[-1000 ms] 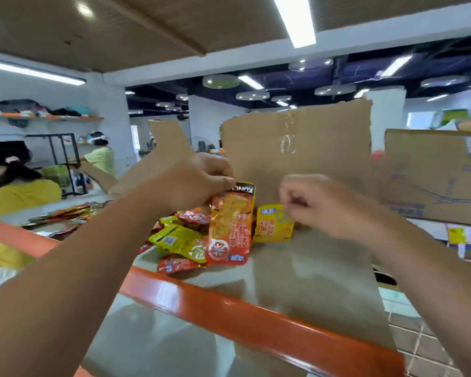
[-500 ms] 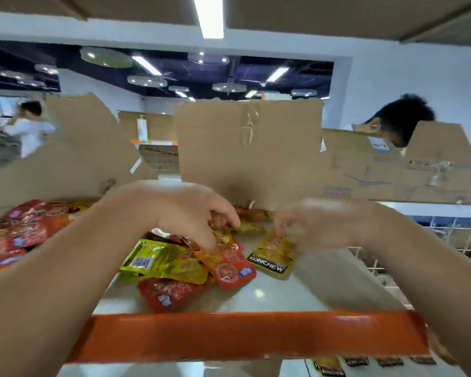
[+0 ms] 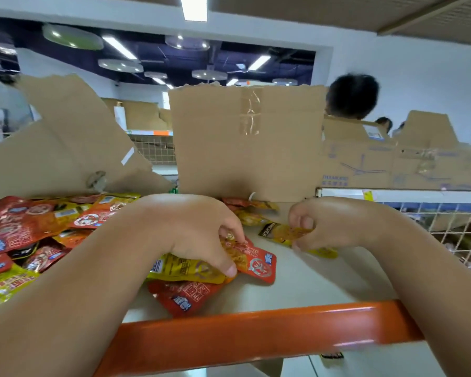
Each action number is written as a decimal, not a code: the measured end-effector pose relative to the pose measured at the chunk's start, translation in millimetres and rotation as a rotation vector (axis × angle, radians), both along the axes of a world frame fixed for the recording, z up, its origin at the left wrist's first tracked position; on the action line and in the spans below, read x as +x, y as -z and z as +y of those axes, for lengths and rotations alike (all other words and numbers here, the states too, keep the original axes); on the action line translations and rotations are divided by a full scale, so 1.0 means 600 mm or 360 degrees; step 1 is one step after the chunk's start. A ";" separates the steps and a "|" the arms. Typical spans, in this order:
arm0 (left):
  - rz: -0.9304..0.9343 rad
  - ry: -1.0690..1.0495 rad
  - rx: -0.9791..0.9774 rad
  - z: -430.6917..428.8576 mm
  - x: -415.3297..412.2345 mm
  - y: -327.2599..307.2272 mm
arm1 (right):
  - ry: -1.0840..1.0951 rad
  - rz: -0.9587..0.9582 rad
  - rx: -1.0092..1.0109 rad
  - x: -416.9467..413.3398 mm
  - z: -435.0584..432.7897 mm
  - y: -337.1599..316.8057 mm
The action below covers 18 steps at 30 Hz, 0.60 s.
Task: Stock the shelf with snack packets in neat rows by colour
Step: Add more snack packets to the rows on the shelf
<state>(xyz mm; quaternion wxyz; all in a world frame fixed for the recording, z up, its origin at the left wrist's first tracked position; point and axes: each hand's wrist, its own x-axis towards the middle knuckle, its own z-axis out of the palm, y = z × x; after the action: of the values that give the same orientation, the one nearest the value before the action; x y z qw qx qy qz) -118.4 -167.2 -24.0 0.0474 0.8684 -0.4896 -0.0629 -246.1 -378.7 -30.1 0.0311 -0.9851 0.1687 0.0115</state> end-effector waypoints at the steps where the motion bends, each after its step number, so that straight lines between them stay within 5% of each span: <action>1: 0.0014 0.0047 -0.0022 -0.001 -0.005 0.001 | -0.0009 0.0010 0.0016 -0.001 0.002 0.000; 11: -0.0110 0.0181 0.0081 -0.002 -0.011 0.001 | -0.0024 0.0004 -0.0010 0.002 0.000 0.003; 18: -0.0122 0.0218 -0.0120 -0.004 -0.009 0.001 | -0.0036 -0.0006 0.0031 0.003 -0.007 0.003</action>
<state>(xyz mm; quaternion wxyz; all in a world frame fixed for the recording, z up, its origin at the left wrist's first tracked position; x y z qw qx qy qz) -123.9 -169.8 -24.8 0.0569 0.8321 -0.5515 -0.0143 -244.1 -382.8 -32.0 0.0408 -0.9866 0.1573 0.0116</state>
